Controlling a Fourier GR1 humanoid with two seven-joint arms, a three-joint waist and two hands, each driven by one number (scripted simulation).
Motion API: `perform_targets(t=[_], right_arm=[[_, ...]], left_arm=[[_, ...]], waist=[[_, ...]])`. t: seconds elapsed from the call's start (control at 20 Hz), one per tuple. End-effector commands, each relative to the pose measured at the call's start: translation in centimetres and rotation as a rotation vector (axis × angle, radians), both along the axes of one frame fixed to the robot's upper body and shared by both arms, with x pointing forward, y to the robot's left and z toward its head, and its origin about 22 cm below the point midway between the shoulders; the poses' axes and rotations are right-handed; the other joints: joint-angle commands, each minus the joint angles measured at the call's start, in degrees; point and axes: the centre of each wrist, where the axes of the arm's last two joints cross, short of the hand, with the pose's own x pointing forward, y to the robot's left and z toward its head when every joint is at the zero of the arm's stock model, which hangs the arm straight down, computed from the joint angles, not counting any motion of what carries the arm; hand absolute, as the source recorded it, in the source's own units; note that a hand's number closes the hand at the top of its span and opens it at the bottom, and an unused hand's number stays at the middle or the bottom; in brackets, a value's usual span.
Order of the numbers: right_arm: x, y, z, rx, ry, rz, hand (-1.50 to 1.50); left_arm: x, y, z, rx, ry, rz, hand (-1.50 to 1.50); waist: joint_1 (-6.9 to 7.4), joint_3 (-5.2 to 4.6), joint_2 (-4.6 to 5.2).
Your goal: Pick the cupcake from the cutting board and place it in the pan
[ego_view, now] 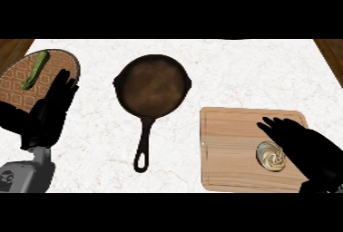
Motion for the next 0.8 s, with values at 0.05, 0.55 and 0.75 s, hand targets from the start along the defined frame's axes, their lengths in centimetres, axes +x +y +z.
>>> perform_targets(t=[0.05,0.55,0.75], right_arm=[[1.6,-0.4,-1.2,-0.022,-0.004,-0.043,-1.5],[1.6,-1.2,-4.8,-0.036,0.05,-0.029,-1.5],[3.1,0.6,-6.6,-0.002,0.039,-0.028,-1.5]], left_arm=[[-0.5,-1.0,-1.1,-0.01,0.001,-0.003,0.0],[-0.7,-1.0,-0.8,-0.006,0.018,0.005,0.0],[-1.7,-0.9,-1.0,-0.006,0.024,-0.004,0.0]], waist=[[0.02,0.01,-0.01],[-0.1,0.01,-0.03],[0.06,0.01,-0.03]])
